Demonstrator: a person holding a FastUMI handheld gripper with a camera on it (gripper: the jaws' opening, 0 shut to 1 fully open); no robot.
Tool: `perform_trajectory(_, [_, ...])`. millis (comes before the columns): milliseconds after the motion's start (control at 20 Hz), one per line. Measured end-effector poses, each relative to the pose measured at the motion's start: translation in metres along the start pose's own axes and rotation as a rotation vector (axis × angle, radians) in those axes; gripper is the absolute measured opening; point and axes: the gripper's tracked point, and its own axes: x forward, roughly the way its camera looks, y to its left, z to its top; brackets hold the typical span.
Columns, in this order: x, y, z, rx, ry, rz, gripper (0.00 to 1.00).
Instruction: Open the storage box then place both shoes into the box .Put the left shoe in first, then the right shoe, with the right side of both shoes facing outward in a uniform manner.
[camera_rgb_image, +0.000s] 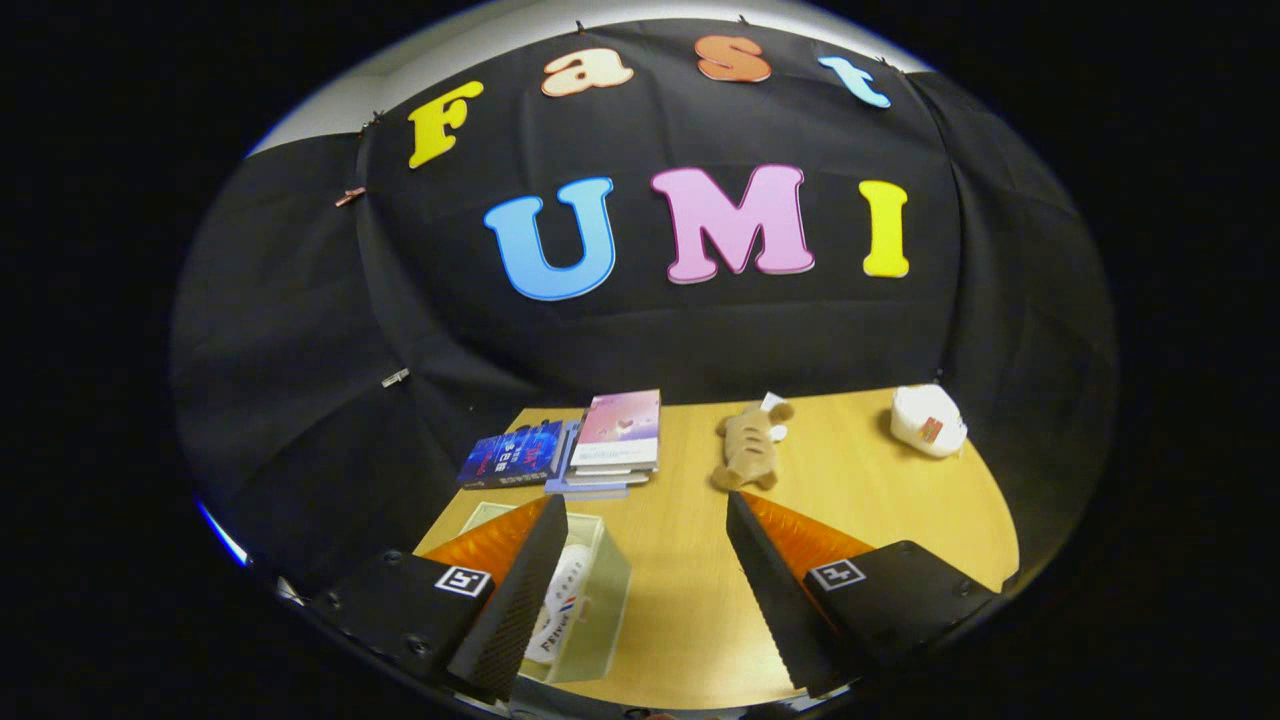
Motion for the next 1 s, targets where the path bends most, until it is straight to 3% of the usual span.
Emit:
perform_trajectory(150, [-0.025,-0.049,0.031,-0.071,-0.102,-0.021,0.99])
perform_trajectory(400, [-0.063,-0.111,0.063,-0.070,-0.258,-0.039,0.99])
perform_trajectory(700, [-0.096,-0.157,0.067,-0.080,-0.352,-0.069,0.98])
perform_trajectory(1000, [-0.095,-0.182,0.033,-0.053,-0.301,-0.166,0.99])
